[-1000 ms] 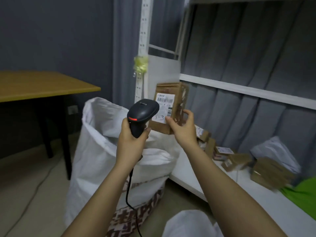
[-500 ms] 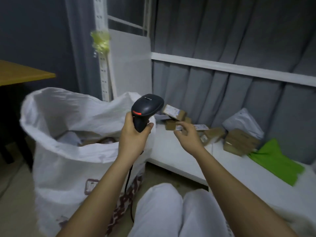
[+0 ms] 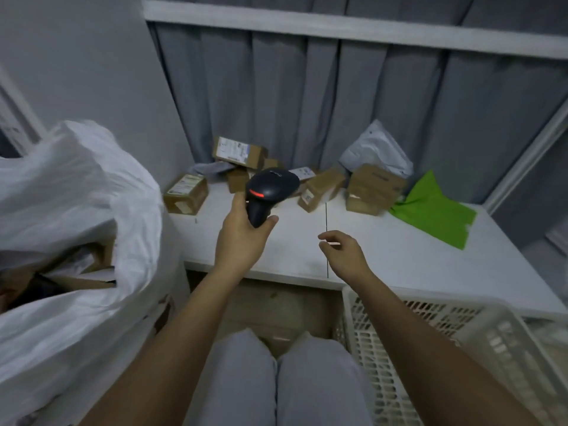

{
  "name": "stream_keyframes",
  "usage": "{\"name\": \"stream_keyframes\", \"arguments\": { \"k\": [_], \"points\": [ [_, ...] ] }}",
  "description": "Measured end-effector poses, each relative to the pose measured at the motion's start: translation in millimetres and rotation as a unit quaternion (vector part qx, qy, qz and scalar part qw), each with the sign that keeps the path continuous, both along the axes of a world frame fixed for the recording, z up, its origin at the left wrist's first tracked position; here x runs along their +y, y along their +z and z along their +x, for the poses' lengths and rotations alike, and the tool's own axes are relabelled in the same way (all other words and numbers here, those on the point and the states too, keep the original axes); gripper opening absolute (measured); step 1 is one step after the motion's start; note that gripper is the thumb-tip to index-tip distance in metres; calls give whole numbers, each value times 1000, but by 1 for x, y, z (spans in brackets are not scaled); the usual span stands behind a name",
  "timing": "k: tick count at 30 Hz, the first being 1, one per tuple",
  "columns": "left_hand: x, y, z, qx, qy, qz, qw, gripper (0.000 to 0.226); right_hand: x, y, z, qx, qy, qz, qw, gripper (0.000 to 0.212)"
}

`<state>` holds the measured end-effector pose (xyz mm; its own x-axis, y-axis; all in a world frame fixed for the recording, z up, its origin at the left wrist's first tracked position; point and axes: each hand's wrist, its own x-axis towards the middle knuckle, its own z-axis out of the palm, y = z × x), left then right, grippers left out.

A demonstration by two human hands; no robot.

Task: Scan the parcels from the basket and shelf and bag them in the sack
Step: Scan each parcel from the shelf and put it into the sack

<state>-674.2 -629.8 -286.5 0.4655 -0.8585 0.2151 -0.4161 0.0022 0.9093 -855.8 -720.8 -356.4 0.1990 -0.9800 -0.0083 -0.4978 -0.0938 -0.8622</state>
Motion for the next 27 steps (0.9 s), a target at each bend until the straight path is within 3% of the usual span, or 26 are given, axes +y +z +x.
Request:
{"name": "stream_keyframes", "arguments": {
  "k": [9, 17, 27],
  "points": [
    [-83, -54, 15, -5, 22, 68, 997, 42, -102, -42, 33, -26, 3, 39, 999, 22],
    [-90, -41, 18, -5, 45, 65, 997, 48, -101, -32, 26, -61, -14, 47, 997, 23],
    [-114, -46, -6, 18, 39, 50, 998, 44, -132, -9, 7, -19, 4, -7, 1000, 52]
  ]
}}
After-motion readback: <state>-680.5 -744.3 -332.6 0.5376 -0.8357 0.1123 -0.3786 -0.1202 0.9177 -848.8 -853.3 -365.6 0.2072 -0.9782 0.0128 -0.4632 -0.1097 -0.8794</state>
